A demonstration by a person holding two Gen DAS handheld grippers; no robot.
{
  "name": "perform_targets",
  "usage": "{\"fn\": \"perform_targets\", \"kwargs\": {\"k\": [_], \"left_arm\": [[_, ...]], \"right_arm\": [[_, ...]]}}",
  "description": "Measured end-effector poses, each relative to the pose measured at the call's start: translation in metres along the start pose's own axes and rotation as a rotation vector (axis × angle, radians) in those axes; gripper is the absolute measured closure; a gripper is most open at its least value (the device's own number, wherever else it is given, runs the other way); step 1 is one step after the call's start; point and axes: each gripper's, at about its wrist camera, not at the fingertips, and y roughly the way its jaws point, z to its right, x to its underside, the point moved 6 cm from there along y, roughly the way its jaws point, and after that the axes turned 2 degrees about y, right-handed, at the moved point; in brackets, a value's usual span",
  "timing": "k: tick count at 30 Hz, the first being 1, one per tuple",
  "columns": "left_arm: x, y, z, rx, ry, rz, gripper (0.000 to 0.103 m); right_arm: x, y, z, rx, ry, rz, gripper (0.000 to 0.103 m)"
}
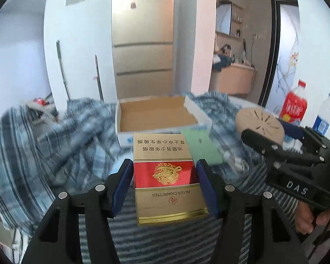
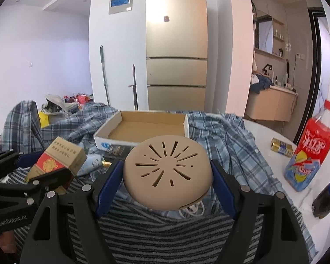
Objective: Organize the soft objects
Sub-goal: 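Lift the pack and disc and carry both over the white box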
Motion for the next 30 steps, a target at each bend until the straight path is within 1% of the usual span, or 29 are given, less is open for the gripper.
{"fn": "perform_targets", "kwargs": {"k": [4,8,10,11,13,14,17,18,19,21,25,27,28,30], "left_arm": [[-0.023,-0.015,-0.007,-0.036,0.001,0.084,0.041],[-0.043,-0.025,-0.012,-0.044,-0.006,0.139,0.041],[-0.055,-0.031,-0.014,-0.054,-0.007,0.169,0.041],[-0.06,-0.033,-0.015,-0.058,-0.005,0.182,0.041],[-0.073,-0.037,-0.016,-0.069,0.0,0.214,0.041],[-0.08,-0.039,-0.017,-0.075,0.001,0.23,0.041],[-0.096,-0.038,-0.02,-0.081,-0.015,0.249,0.041],[-0.103,-0.038,-0.021,-0.074,-0.021,0.257,0.041],[-0.107,-0.036,-0.02,-0.078,-0.019,0.262,0.041],[-0.117,-0.035,-0.021,-0.096,-0.014,0.278,0.041],[-0.139,-0.035,-0.024,-0.107,-0.021,0.311,0.041],[-0.151,-0.033,-0.026,-0.111,-0.023,0.327,0.041],[-0.154,-0.033,-0.026,-0.112,-0.024,0.332,0.041],[-0.162,-0.03,-0.028,-0.113,-0.027,0.339,0.041]], "right_arm": [[-0.025,-0.01,-0.004,0.01,-0.018,0.062,0.026],[-0.038,-0.017,-0.005,0.017,-0.027,0.098,0.026],[-0.053,-0.02,-0.006,0.018,-0.034,0.123,0.026],[-0.053,-0.02,-0.006,0.018,-0.034,0.123,0.026],[-0.07,-0.026,-0.009,0.023,-0.046,0.163,0.026],[-0.07,-0.026,-0.009,0.023,-0.046,0.163,0.026],[-0.088,-0.027,-0.01,0.022,-0.054,0.2,0.026],[-0.1,-0.026,-0.013,0.004,-0.046,0.218,0.026],[-0.1,-0.026,-0.013,0.004,-0.046,0.218,0.026],[-0.117,-0.017,-0.017,0.006,-0.072,0.227,0.026],[-0.14,-0.008,-0.016,-0.004,-0.056,0.239,0.026],[-0.145,-0.007,-0.014,-0.005,-0.051,0.242,0.026],[-0.155,-0.005,-0.012,-0.006,-0.045,0.245,0.026],[-0.165,-0.004,-0.01,-0.004,-0.036,0.256,0.026]]}}
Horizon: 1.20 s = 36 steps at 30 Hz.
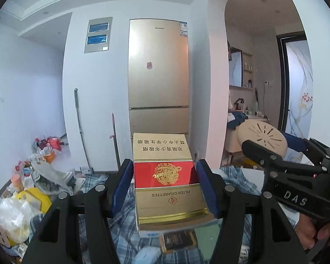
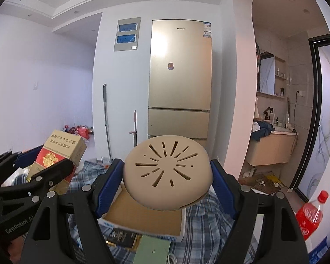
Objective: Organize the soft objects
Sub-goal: 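Lift the pack and disc and carry both over the white box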
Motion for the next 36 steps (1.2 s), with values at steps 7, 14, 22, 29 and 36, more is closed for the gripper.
{"fn": "perform_targets", "kwargs": {"k": [7,14,22,29,36], "left_arm": [[-0.029,0.018,-0.011,-0.013,0.0,0.013,0.041],[-0.052,0.026,-0.011,-0.009,0.013,0.045,0.041],[-0.038,0.061,-0.02,-0.026,-0.006,-0.022,0.041],[-0.016,0.095,-0.025,-0.057,0.029,-0.095,0.041],[0.022,0.143,-0.026,-0.023,0.018,-0.248,0.041]], "right_arm": [[-0.027,0.021,0.003,0.0,0.023,0.021,0.026],[-0.03,0.037,0.0,-0.013,0.033,0.035,0.026],[-0.004,0.068,0.009,-0.032,0.091,-0.032,0.026],[0.016,0.092,0.013,-0.019,0.087,-0.084,0.026],[0.053,0.125,0.013,-0.008,0.08,-0.214,0.026]]}}
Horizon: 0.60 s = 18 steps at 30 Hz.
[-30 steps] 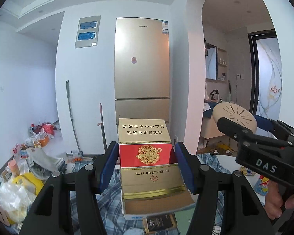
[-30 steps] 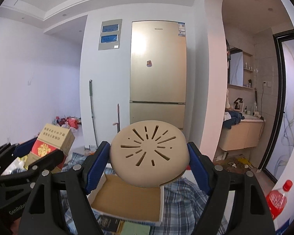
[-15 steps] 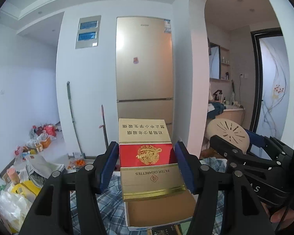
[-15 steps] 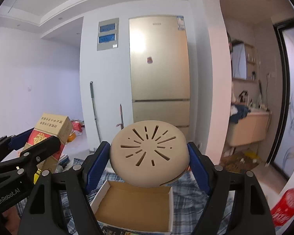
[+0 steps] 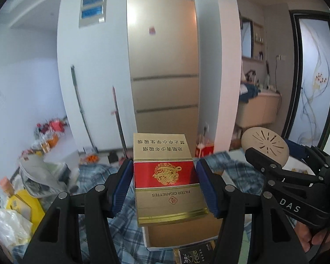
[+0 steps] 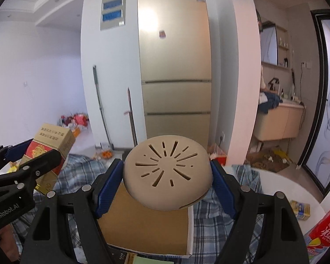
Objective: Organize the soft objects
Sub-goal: 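Lift the pack and disc and carry both over the white box, then lower the pack into the box with left while right releases disc inside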
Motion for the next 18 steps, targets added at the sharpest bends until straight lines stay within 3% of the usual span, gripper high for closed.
{"fn": "perform_targets", "kwargs": {"k": [5,18], "left_arm": [[0.023,0.045,-0.003,0.033,-0.031,-0.133,0.041],[0.069,0.11,-0.008,0.057,-0.048,-0.343,0.041]], "right_arm": [[0.017,0.021,-0.001,-0.017,-0.009,-0.084,0.026],[0.072,0.077,-0.007,-0.004,-0.087,-0.315,0.026]]}}
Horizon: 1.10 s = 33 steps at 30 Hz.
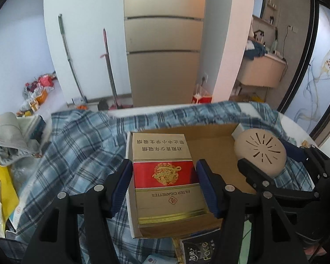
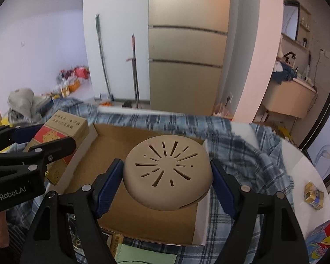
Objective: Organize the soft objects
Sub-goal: 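Lower the pack into the box with left while right releases disc inside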
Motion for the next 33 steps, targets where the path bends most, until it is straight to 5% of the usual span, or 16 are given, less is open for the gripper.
{"fn": "perform_targets", "kwargs": {"k": [8,13,17,19,33], "left_arm": [[0.014,0.031,-0.001,-0.002,0.001,-0.099,0.041],[0.019,0.039,-0.002,0.01,-0.007,-0.133,0.041],[0.018,0.038,-0.001,0.014,-0.004,-0.123,0.035],[0.016,0.036,0.0,0.013,-0.003,-0.106,0.02],[0.004,0.004,0.001,-0.018,0.014,-0.008,0.019]], "right_arm": [[0.021,0.033,0.0,-0.044,0.017,-0.139,0.026],[0.025,0.036,-0.001,-0.039,0.007,-0.153,0.025],[0.023,0.033,-0.003,-0.05,-0.001,-0.136,0.023],[0.022,0.033,-0.005,-0.05,-0.007,-0.134,0.022],[0.01,0.015,0.003,-0.044,0.03,-0.081,0.022]]}}
